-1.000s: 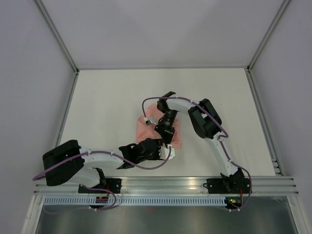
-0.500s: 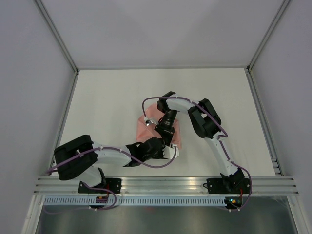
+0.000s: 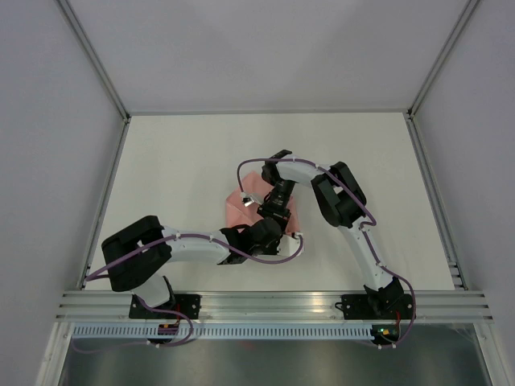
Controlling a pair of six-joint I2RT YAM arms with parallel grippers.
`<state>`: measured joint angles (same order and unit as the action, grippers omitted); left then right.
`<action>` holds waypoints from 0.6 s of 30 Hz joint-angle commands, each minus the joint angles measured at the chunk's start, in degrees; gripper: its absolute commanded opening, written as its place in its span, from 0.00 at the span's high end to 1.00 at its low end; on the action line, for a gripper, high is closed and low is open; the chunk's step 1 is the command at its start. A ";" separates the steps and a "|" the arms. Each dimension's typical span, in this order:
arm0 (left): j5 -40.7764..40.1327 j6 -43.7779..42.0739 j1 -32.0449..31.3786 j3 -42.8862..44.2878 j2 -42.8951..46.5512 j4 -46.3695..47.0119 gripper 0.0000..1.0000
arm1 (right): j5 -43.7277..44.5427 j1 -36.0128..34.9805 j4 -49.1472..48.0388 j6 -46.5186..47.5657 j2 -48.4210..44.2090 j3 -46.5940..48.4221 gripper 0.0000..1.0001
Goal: Fold the napkin, place the utensils inside, and roll it up
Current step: Roll the napkin at the center of the board.
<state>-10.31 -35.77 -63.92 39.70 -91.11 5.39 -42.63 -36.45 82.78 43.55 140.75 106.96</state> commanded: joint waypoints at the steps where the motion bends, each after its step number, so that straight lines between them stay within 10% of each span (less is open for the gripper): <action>1: 4.67 5.00 0.29 3.36 -3.45 -8.36 0.98 | 13.46 0.41 -14.40 2.15 4.71 -1.93 0.92; 8: 8.10 9.48 0.55 6.96 -3.81 -11.71 0.98 | 8.62 2.52 -15.11 2.59 -1.17 -3.60 0.64; 18: 12.76 19.68 0.99 6.62 -5.57 -5.84 0.98 | 3.26 6.21 -16.34 2.42 -9.61 -6.23 0.54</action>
<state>-4.03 -24.12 -62.41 46.94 -94.67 -0.89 -42.46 -31.51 75.53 43.40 133.75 101.25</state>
